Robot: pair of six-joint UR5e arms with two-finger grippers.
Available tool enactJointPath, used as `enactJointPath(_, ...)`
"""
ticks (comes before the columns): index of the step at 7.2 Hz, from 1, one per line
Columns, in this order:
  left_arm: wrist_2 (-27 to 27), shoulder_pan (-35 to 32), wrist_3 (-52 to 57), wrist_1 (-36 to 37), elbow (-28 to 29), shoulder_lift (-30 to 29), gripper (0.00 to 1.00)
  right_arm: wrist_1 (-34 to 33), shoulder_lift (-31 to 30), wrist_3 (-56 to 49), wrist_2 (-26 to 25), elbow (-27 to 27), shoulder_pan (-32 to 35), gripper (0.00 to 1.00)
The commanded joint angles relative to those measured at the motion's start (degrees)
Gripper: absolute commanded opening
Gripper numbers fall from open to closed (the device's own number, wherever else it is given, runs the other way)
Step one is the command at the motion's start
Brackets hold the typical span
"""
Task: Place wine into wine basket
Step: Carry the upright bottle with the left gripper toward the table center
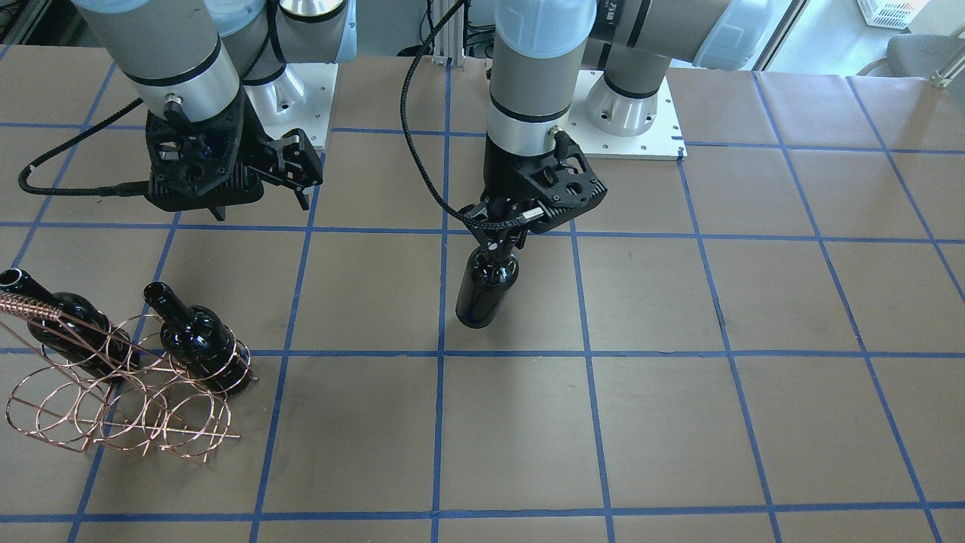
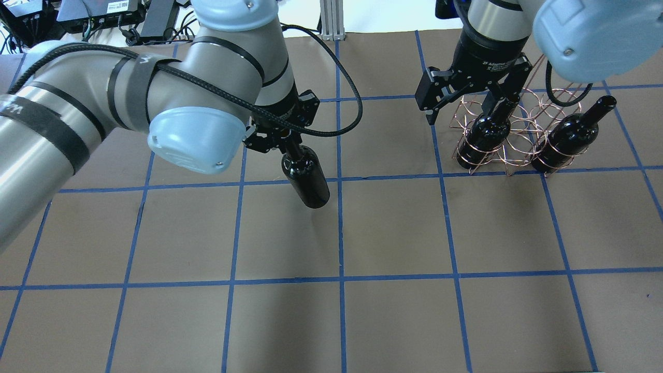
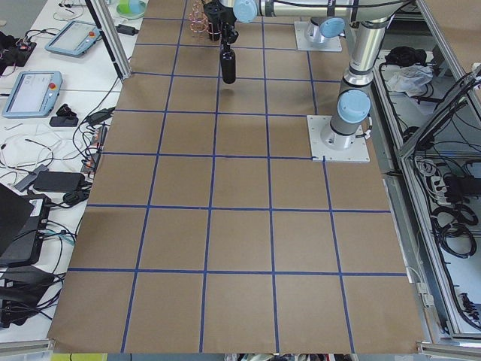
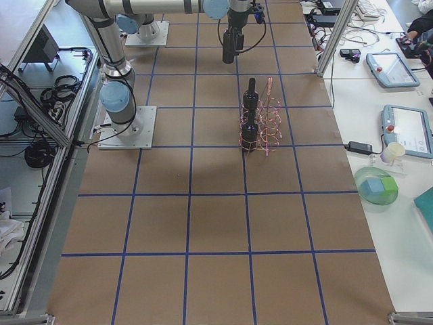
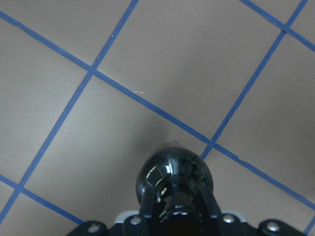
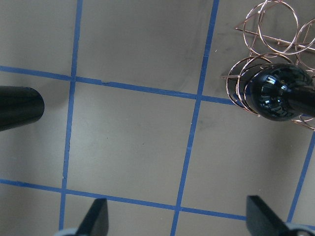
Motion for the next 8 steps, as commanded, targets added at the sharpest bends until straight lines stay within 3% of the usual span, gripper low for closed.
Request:
enactJointPath(1,3.6,-2.0,-2.3,0.4,-1.5,-0.7,0.0,0.2,-0.1,-0.3,-0.1,0.0,0.1,1.0)
enactJointPath(8,5.2,-5.0,-5.0,0.6,-1.7,-1.2,0.0,-1.0,-0.6,0.5,-0.1,0.0,0.1,1.0)
